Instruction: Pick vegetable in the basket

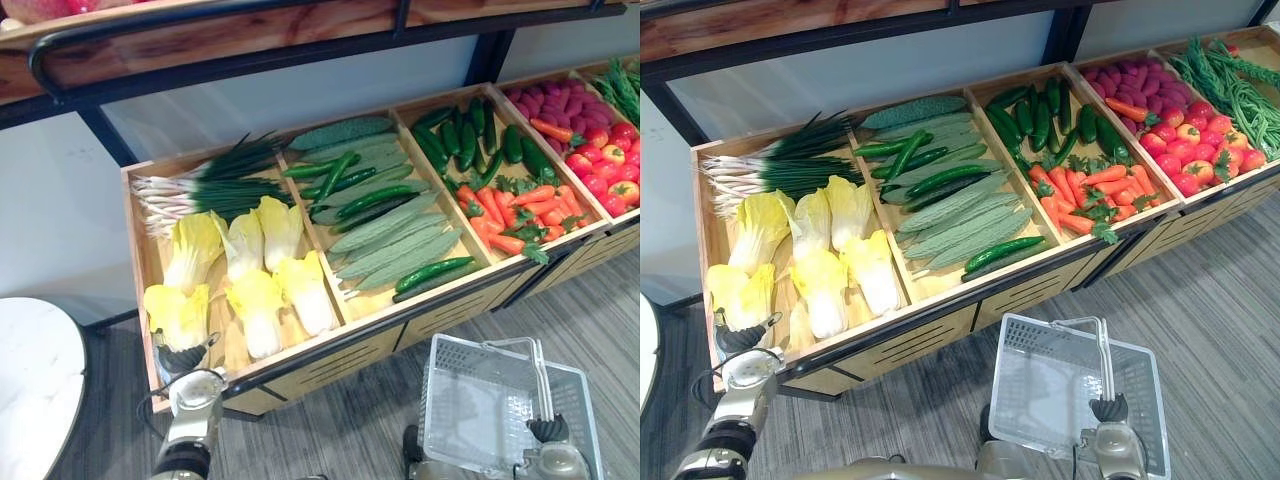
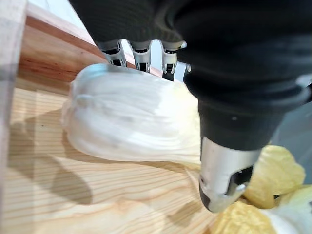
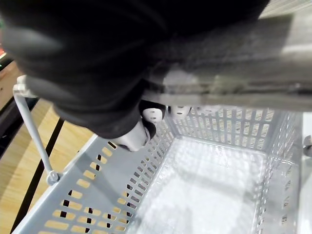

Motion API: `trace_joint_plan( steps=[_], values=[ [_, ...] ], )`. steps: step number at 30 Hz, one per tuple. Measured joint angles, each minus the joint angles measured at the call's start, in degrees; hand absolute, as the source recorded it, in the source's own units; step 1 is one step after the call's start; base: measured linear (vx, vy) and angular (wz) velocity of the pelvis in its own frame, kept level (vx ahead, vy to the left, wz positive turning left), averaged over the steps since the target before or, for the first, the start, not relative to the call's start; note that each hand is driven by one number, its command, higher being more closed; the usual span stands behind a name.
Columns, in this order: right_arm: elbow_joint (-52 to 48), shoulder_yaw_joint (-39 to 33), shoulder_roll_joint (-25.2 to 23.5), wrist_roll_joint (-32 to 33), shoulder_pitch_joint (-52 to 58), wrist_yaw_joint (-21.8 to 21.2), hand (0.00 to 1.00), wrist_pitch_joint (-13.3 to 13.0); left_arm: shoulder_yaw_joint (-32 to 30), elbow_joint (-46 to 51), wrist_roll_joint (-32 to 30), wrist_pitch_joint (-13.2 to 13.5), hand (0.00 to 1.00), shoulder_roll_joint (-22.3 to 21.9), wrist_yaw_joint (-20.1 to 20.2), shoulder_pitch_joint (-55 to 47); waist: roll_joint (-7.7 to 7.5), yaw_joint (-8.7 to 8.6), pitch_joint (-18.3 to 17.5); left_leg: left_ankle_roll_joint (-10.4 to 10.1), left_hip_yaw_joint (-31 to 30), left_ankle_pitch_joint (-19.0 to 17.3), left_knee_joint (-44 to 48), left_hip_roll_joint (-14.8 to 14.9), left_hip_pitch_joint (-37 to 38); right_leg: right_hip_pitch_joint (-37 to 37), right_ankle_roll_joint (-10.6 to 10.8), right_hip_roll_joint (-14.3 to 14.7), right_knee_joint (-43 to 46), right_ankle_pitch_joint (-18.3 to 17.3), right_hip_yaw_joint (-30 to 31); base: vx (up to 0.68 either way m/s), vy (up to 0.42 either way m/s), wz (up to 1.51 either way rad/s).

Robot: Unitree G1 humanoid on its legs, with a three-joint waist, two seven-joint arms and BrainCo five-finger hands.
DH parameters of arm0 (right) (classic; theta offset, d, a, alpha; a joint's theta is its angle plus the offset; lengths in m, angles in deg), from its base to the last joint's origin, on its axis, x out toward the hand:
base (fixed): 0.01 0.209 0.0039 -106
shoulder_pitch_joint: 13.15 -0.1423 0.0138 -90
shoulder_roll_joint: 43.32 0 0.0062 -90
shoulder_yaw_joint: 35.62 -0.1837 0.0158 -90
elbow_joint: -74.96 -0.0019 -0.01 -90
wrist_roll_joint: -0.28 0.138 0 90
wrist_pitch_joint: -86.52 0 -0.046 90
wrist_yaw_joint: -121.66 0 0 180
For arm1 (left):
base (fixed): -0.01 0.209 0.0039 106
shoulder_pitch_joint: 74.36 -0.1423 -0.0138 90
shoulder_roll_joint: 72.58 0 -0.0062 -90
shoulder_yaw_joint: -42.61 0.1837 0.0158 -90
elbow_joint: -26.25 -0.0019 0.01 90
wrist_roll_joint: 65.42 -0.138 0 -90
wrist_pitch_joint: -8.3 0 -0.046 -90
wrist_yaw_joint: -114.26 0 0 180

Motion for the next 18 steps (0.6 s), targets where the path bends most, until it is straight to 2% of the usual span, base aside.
trace_joint_plan(
  steps=[6, 11, 13, 14, 18],
  values=[
    [0.48, 2.69, 1.59, 0.02, -2.82, -0.09, 1.00, -0.78, 1.90, -8.29, 0.07, -3.66, 0.00, 3.85, 0.61, 6.62, 0.50, 0.06, 2.12, -0.01, 0.94, -0.03, 0.55, 0.01, -1.34, -2.80, 0.11, 0.04, 1.82, 0.06, 1.21, -0.02, -0.020, -0.08],
    [0.71, 5.67, 2.02, 0.05, -4.55, 0.03, 1.00, -1.57, 2.23, -12.49, 0.11, -4.35, 0.00, 5.18, 0.64, 9.35, 0.91, 0.18, 3.08, -0.25, 2.57, -0.17, 1.22, 0.56, -2.02, -4.40, -0.16, 0.49, 3.09, -0.13, 2.07, -0.03, -0.026, -0.11],
    [0.68, 6.50, 2.01, 0.09, -4.72, 0.05, 1.00, -2.08, 2.27, -13.71, 0.01, -4.86, 0.00, 5.87, 0.98, 10.26, 0.58, 0.19, 3.30, -0.57, 2.95, -0.37, 1.88, 0.96, -2.95, -5.41, -0.37, 0.79, 3.82, -0.30, 2.41, -0.06, -0.047, -0.12],
    [0.68, 6.55, 2.01, 0.10, -5.02, 0.06, 1.00, -2.11, 2.27, -14.35, -0.07, -5.17, 1.00, 6.32, 1.32, 10.82, 0.56, 0.25, 3.32, -0.66, 3.37, -0.42, 2.13, 1.13, -3.44, -6.02, -0.51, 0.90, 3.90, -0.41, 2.64, -0.06, -0.051, -0.08],
    [0.62, 8.19, 2.01, 0.63, -5.36, 0.37, 1.00, -2.18, 2.29, -16.28, -1.32, -6.36, 1.00, 7.28, 1.52, 12.92, 0.49, 0.34, 3.92, -0.99, 4.38, -0.60, 2.33, 1.58, -3.95, -6.67, -0.48, 1.14, 4.11, -0.39, 3.08, -0.05, -0.042, -0.07]
  ],
)
